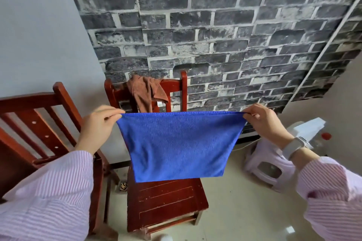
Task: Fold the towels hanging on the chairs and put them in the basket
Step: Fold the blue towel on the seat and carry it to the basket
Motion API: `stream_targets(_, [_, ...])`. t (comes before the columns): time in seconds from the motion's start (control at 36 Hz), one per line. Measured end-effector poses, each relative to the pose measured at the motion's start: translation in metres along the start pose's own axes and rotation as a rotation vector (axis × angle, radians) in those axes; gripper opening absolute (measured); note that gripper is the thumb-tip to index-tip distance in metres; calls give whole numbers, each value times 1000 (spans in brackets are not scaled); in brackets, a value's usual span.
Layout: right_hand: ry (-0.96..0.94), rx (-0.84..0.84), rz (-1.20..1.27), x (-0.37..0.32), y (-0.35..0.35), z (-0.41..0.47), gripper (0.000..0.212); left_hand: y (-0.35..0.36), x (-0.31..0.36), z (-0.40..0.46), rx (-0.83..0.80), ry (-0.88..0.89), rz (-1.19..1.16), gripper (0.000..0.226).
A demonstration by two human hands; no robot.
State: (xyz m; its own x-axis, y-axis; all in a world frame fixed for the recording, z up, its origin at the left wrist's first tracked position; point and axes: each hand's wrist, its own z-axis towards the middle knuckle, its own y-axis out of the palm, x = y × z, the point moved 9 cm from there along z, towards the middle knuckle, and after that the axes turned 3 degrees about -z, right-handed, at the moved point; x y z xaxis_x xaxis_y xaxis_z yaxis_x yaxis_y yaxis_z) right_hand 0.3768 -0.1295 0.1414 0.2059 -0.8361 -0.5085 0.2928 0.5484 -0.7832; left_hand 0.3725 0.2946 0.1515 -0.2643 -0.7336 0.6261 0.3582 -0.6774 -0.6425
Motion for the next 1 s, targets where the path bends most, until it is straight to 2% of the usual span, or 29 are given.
stream_targets(0.08, [77,-183,23,11,22,-1,4,12,-17,-2,-80,-83,37,17])
stream_targets(0.14, [102,-222,30,17,32,-3,2,19,-26,-5,-114,-92,70,17])
stream_targets(0.28, [113,-172,-30,23,48,5,5,36,-46,-9,-208,-62,188,21])
stream_targets(0.42, [87,-115,-43,17,73,23,3,49,-72,-5,-227,-143,225,26])
stream_targets(0.53, [75,-72,-75,14,93,41,7,48,-92,5,-179,-189,273,27])
stream_targets(0.72, [42,-20,-51,10,130,62,8,44,-121,16,-11,-171,124,22])
stream_targets(0.89, [106,-82,43,23,180,51,14,62,-164,3,-54,-177,107,20])
stream_targets(1.0, [230,-228,39,40,222,17,12,83,-198,-32,-157,-224,188,20])
